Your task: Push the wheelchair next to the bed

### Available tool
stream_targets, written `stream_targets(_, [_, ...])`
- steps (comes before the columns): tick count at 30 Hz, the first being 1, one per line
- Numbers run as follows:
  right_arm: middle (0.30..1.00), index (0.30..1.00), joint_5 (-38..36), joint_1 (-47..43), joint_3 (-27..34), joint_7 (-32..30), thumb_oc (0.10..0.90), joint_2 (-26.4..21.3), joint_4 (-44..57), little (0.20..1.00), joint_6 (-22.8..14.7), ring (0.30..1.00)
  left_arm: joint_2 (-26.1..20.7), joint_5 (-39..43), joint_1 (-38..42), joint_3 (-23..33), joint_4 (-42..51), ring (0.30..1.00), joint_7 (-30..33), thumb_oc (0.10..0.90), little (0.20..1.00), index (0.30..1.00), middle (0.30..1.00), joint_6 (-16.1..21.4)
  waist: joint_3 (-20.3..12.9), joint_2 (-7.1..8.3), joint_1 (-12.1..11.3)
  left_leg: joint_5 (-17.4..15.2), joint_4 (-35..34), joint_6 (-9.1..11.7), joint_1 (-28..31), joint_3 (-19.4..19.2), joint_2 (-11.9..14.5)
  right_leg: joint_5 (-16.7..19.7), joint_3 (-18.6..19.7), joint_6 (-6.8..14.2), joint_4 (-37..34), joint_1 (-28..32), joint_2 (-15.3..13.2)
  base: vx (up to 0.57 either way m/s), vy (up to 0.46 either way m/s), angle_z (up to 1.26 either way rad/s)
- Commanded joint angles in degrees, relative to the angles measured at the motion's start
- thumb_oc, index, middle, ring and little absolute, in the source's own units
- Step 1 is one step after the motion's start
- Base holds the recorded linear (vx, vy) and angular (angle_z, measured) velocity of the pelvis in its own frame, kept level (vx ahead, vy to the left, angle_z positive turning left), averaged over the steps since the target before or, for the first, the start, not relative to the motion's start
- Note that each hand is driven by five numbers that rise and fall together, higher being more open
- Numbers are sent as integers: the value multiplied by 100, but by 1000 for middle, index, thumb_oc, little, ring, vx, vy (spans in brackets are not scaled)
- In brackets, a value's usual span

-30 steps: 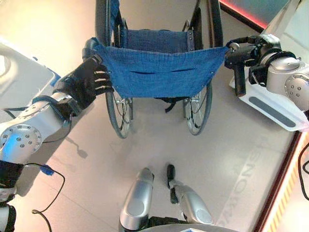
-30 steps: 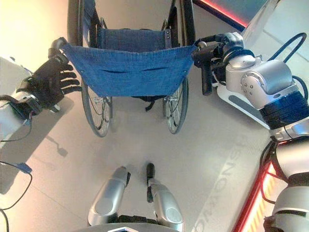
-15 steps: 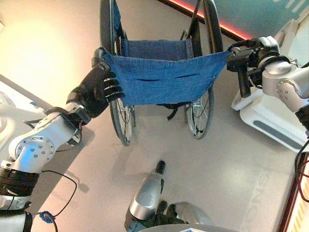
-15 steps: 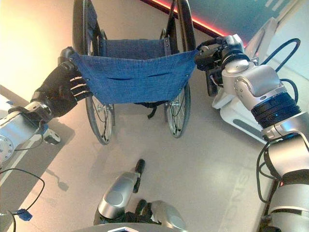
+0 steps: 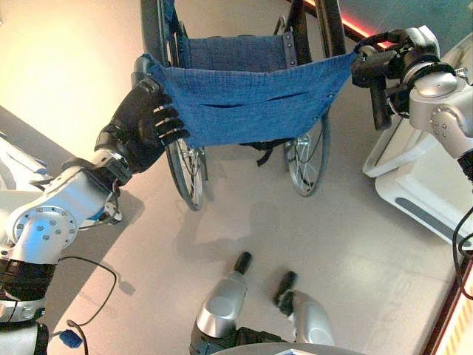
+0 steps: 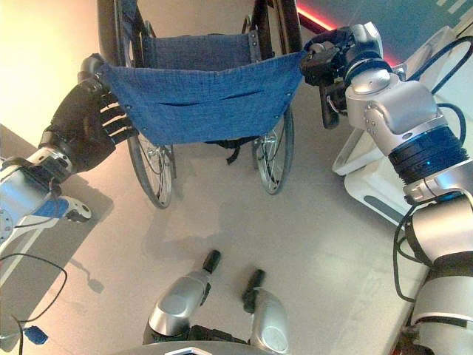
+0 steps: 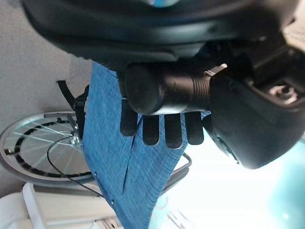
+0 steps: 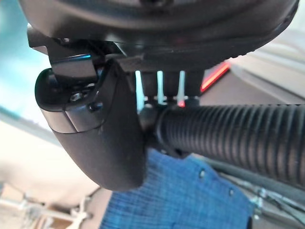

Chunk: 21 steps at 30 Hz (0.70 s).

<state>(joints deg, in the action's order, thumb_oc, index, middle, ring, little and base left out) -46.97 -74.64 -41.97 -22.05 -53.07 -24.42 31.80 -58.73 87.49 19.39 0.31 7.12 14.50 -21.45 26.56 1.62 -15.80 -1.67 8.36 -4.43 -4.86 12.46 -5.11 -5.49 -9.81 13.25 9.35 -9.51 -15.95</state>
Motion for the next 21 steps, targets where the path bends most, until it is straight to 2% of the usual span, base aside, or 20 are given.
stream_targets(1, [300, 300, 25, -823, -359, 325, 400, 950, 863, 300, -535, 300, -158, 48, 316, -190, 587, 300, -586, 400, 300, 300, 300, 575, -1082, 242, -9, -389, 652, 717, -156, -679, 547, 1352, 32, -128, -577, 420, 97, 351, -473, 48])
stream_targets(4, [300, 300, -59, -840, -443, 419, 400, 910, 725, 300, -627, 300, -79, 28, 123, -154, 696, 300, -646, 400, 300, 300, 300, 618, -1158, 381, -5, -115, 893, 840, -178, -596, 916, 998, -39, -267, -487, 534, 417, 325, -434, 76])
stream_targets(6, [300, 300, -151, -876, -595, 425, 400, 918, 680, 300, -667, 300, 59, -50, -122, -100, 779, 300, -679, 400, 300, 300, 300, 625, -1176, 487, 34, 305, 1310, 895, -267, -583, 1168, 813, -114, -519, -382, 558, 705, 268, -435, 29])
stream_targets(8, [300, 300, -171, -903, -717, 432, 400, 959, 669, 300, -675, 300, 201, -157, -270, -71, 797, 300, -692, 400, 300, 300, 300, 650, -1178, 543, 48, 558, 1752, 899, -387, -567, 1231, 764, -163, -681, -365, 584, 848, 224, -405, 9])
stream_targets(9, [300, 300, -154, -919, -840, 418, 400, 985, 707, 300, -676, 300, 335, -280, -390, -71, 815, 300, -690, 400, 300, 300, 300, 729, -1143, 615, 75, 710, 2418, 823, -561, -627, 1192, 719, -171, -869, -346, 620, 993, 251, -436, 39])
stream_targets(10, [300, 300, -173, -906, -896, 380, 400, 993, 754, 300, -698, 300, 392, -337, -472, -53, 849, 300, -677, 400, 300, 300, 300, 779, -1125, 651, 90, 735, 2863, 784, -680, -689, 1158, 703, -199, -966, -331, 643, 1076, 234, -395, 30])
stream_targets(11, [300, 300, -187, -900, -911, 365, 400, 995, 769, 300, -718, 300, 410, -348, -499, -47, 861, 300, -672, 400, 300, 300, 300, 801, -1121, 661, 93, 746, 2973, 773, -719, -705, 1146, 700, -208, -994, -327, 652, 1103, 218, -345, 18])
stream_targets(13, [300, 300, -237, -850, -932, 261, 400, 1023, 951, 300, -645, 300, 517, -410, -533, -57, 876, 300, -643, 400, 300, 300, 300, 831, -1078, 701, 116, 797, 3811, 749, -1049, -816, 1059, 636, -202, -1169, -285, 760, 1274, 279, -327, 6])
stream_targets(14, [300, 300, -186, -780, -861, 201, 400, 1078, 1126, 300, -491, 300, 617, -489, -520, -44, 864, 300, -629, 400, 300, 300, 300, 810, -1055, 710, 53, 604, 3862, 612, -1225, -730, 706, 614, -120, -1190, -310, 903, 1377, 305, -219, -6])
stream_targets(15, [300, 300, -154, -751, -841, 203, 400, 1102, 1165, 300, -463, 300, 634, -497, -513, -38, 866, 300, -610, 400, 300, 300, 300, 807, -1051, 703, 28, 553, 3771, 574, -1246, -738, 588, 603, -86, -1183, -324, 955, 1416, 349, -152, -18])
stream_targets(16, [300, 300, -83, -695, -818, 220, 400, 1168, 1201, 300, -462, 300, 641, -481, -485, -36, 885, 300, -545, 400, 300, 300, 300, 802, -1055, 664, -30, 522, 3386, 534, -1238, -838, 380, 555, -38, -1168, -358, 1084, 1526, 301, -95, 0])
stream_targets(17, [300, 300, -29, -664, -801, 207, 400, 1220, 1236, 300, -456, 300, 618, -418, -446, -41, 899, 300, -492, 400, 300, 300, 300, 790, -1069, 605, -62, 612, 2933, 554, -1250, -1030, 305, 490, -51, -1181, -393, 1194, 1642, 460, -106, 33])
stream_targets(18, [300, 300, 51, -640, -793, 208, 400, 1315, 1235, 300, -490, 300, 583, -285, -346, -91, 925, 300, -344, 400, 300, 300, 300, 766, -1096, 465, -135, 866, 1956, 640, -1270, -1484, 266, 338, -132, -1223, -483, 1437, 1865, 406, -77, 49])
stream_targets(19, [300, 300, 71, -638, -789, 223, 400, 1331, 1230, 300, -506, 300, 576, -254, -323, -111, 924, 300, -316, 400, 300, 300, 300, 759, -1102, 418, -163, 948, 1667, 666, -1285, -1613, 234, 293, -152, -1235, -512, 1518, 1931, 545, -91, 52])
stream_targets(20, [300, 300, 127, -611, -767, 253, 400, 1349, 1241, 300, -541, 300, 586, -225, -302, -152, 898, 300, -293, 400, 300, 300, 300, 763, -1118, 290, -265, 1181, 960, 719, -1402, -1945, 114, 187, -209, -1257, -589, 1748, 2121, 376, -62, 29])
stream_targets(21, [300, 300, 137, -597, -762, 265, 400, 1349, 1245, 300, -551, 300, 593, -227, -305, -158, 894, 300, -291, 400, 300, 300, 300, 762, -1110, 286, -285, 1217, 849, 722, -1389, -1995, 80, 168, -214, -1252, -605, 1800, 2127, 576, -106, 16])
